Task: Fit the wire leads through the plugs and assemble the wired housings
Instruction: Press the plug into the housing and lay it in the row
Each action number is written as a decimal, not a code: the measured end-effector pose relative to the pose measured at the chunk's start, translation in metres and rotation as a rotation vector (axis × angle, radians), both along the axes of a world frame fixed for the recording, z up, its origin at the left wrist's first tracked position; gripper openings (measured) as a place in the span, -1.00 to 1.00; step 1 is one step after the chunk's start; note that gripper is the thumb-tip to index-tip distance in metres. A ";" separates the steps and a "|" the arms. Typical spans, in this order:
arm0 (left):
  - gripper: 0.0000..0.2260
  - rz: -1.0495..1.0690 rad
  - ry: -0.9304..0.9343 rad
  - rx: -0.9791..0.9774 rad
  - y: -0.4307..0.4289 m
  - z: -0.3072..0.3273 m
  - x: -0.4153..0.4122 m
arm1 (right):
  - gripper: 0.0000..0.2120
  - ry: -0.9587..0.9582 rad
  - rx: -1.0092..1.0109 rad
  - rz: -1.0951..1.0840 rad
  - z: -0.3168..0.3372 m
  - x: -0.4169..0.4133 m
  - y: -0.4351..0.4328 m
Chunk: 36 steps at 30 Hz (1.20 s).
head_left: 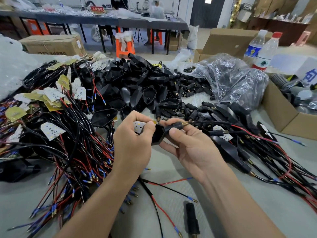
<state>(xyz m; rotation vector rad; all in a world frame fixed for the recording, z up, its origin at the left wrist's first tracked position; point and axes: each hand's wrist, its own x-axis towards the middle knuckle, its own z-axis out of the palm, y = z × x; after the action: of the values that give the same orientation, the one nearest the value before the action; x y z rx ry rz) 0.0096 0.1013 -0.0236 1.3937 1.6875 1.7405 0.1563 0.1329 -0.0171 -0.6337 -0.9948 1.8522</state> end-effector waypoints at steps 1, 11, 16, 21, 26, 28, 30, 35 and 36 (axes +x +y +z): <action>-0.90 0.000 -0.007 0.006 0.000 0.000 0.001 | -0.81 -0.004 0.012 -0.001 -0.001 -0.001 -0.001; -0.89 0.056 0.213 -0.106 -0.001 0.005 0.000 | -0.74 -0.164 0.061 -0.176 0.003 0.017 0.010; -0.94 0.181 0.208 -0.070 -0.003 0.006 -0.006 | -0.73 -0.132 0.025 -0.250 0.001 0.014 0.012; -0.85 0.039 -0.189 -0.131 0.004 0.012 -0.009 | -0.66 -0.233 0.146 -0.289 0.000 0.009 0.008; -0.87 0.022 -0.342 -0.173 0.005 0.014 -0.009 | -0.64 -0.318 0.269 -0.389 0.003 0.007 0.006; -0.90 -0.001 -0.386 -0.216 0.005 0.013 -0.009 | -0.63 -0.307 0.250 -0.393 0.004 0.008 0.006; -0.91 0.007 -0.334 -0.228 0.005 0.008 -0.009 | -0.64 -0.252 0.196 -0.352 0.005 0.010 0.006; -0.77 -0.024 -0.217 -0.226 0.007 0.007 -0.013 | -0.75 -0.002 -0.037 -0.275 0.006 0.011 0.008; -0.89 -0.137 -0.311 -0.297 0.008 0.008 -0.011 | -0.76 0.033 -0.070 -0.274 0.006 0.011 0.009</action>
<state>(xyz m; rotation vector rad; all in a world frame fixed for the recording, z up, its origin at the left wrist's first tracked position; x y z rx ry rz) -0.0012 0.1092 -0.0155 1.0220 1.5621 1.4711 0.1673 0.1419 -0.0110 -0.7410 -0.7818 1.6548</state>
